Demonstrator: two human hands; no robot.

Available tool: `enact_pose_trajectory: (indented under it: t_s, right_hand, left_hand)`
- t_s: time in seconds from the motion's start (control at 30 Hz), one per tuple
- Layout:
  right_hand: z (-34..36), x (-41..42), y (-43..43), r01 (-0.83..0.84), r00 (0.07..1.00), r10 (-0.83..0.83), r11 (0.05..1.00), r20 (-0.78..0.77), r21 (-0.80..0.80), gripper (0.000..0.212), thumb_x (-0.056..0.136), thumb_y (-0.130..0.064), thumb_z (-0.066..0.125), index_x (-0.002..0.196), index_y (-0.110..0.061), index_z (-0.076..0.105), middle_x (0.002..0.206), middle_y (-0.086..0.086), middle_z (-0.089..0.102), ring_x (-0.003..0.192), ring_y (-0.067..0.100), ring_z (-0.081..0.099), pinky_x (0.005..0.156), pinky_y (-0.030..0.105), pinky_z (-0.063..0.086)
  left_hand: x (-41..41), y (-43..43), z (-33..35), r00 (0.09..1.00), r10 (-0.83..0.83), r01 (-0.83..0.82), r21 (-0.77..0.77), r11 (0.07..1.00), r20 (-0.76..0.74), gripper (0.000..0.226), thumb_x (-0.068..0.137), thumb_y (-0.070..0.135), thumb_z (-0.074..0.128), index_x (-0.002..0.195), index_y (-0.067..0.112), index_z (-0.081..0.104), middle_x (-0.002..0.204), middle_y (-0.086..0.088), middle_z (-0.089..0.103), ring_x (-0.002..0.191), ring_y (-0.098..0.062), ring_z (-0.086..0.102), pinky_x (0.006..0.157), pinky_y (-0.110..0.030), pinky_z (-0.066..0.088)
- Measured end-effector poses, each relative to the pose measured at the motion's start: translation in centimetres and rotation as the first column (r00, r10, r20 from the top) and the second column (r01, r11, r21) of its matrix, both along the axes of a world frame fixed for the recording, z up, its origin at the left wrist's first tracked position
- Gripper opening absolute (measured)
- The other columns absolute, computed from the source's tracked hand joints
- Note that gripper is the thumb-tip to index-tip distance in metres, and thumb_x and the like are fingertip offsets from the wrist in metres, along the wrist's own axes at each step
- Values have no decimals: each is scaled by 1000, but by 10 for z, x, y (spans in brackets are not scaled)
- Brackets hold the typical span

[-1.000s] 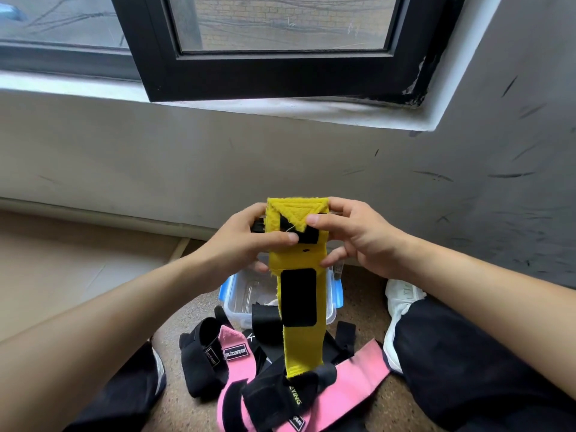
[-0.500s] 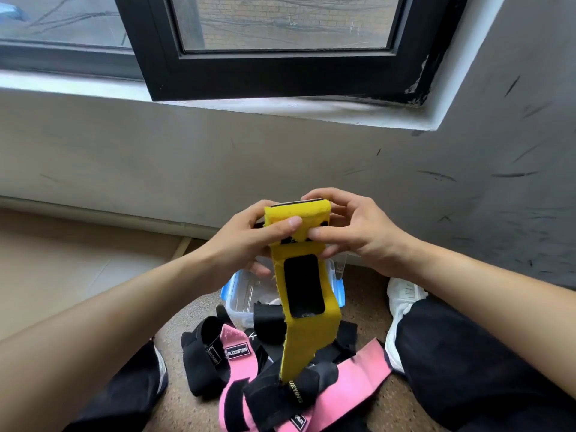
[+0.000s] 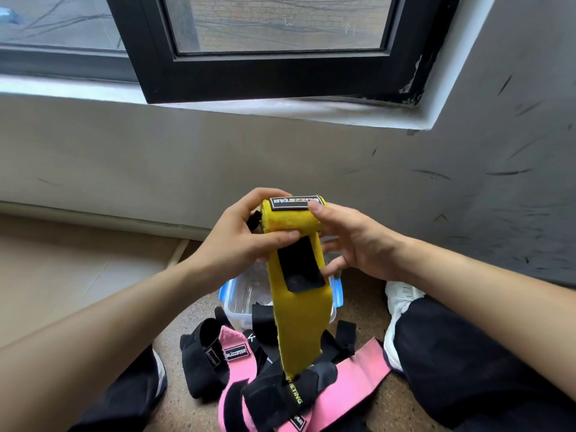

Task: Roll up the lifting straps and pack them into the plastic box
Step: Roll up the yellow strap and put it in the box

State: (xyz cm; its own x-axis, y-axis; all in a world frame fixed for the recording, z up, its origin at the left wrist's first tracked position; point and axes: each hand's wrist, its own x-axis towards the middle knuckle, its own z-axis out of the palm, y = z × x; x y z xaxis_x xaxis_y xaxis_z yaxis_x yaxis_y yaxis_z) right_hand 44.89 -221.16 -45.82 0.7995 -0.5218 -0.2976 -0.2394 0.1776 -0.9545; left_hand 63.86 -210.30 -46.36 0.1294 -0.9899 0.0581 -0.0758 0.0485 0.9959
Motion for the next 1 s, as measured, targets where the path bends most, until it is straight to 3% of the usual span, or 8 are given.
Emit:
enact_pose_trajectory:
  t_s: [0.1, 0.3, 0.43, 0.53, 0.7, 0.9, 1.0]
  right_hand:
    - [-3, 3, 1, 34, 999, -33, 999, 26, -15, 44, 92, -52, 65, 131, -30, 62, 131, 12, 65, 112, 42, 68, 79, 50, 62]
    - [-1, 5, 4, 90, 991, -88, 996, 101, -18, 54, 80, -36, 77, 130, -24, 61, 128, 10, 68, 107, 30, 70, 62, 35, 59]
    - [-1, 2, 2, 110, 986, -97, 989, 135, -94, 51, 83, -24, 78, 129, -20, 58, 124, 12, 68, 111, 28, 70, 67, 37, 60]
    - [-4, 2, 2, 115, 986, -93, 980, 136, -165, 49, 85, -16, 78, 129, -20, 57, 125, 18, 64, 109, 29, 70, 68, 38, 61]
    - [-3, -2, 0, 108, 984, -61, 954, 169, -281, 55, 86, -7, 78, 133, -20, 53, 126, 18, 60, 112, 28, 66, 76, 44, 63]
    - [-8, -4, -4, 98, 990, -41, 892, 135, -441, 64, 80, -9, 85, 132, -26, 52, 122, 9, 66, 116, 22, 62, 96, 47, 57]
    - [-7, -4, -5, 89, 993, -42, 883, 112, -460, 67, 77, -10, 88, 131, -28, 52, 123, 6, 66, 117, 20, 62, 98, 45, 56]
  left_hand:
    - [-1, 0, -1, 1000, -2, 2, -19, 1000, 1, 50, 80, 7, 81, 124, 21, 62, 101, -2, 71, 86, -9, 67, 61, -22, 53]
    - [7, 1, -4, 1000, -24, 24, 29, 999, 16, 66, 81, 2, 82, 134, 30, 56, 115, -1, 70, 93, -12, 71, 65, -24, 56]
    - [9, 1, -3, 997, -41, 53, 184, 981, -69, 70, 74, 17, 89, 133, 34, 56, 118, 2, 69, 103, -18, 73, 61, -28, 59]
    - [10, 1, 0, 984, -75, 117, 270, 956, -160, 59, 78, 35, 81, 132, 33, 58, 126, -4, 69, 107, -29, 74, 63, -30, 60]
    - [4, 4, 4, 953, -103, 201, 343, 918, -286, 54, 84, 53, 68, 134, 34, 60, 124, -8, 73, 110, -27, 73, 70, -31, 62]
    - [2, 2, 6, 950, -19, 126, 325, 937, -313, 48, 87, 38, 73, 133, 28, 64, 118, -8, 73, 99, -22, 74, 61, -25, 61]
    - [2, 0, 6, 952, -10, 110, 313, 943, -305, 51, 84, 33, 72, 133, 23, 64, 112, -3, 73, 91, -18, 73, 60, -23, 59]
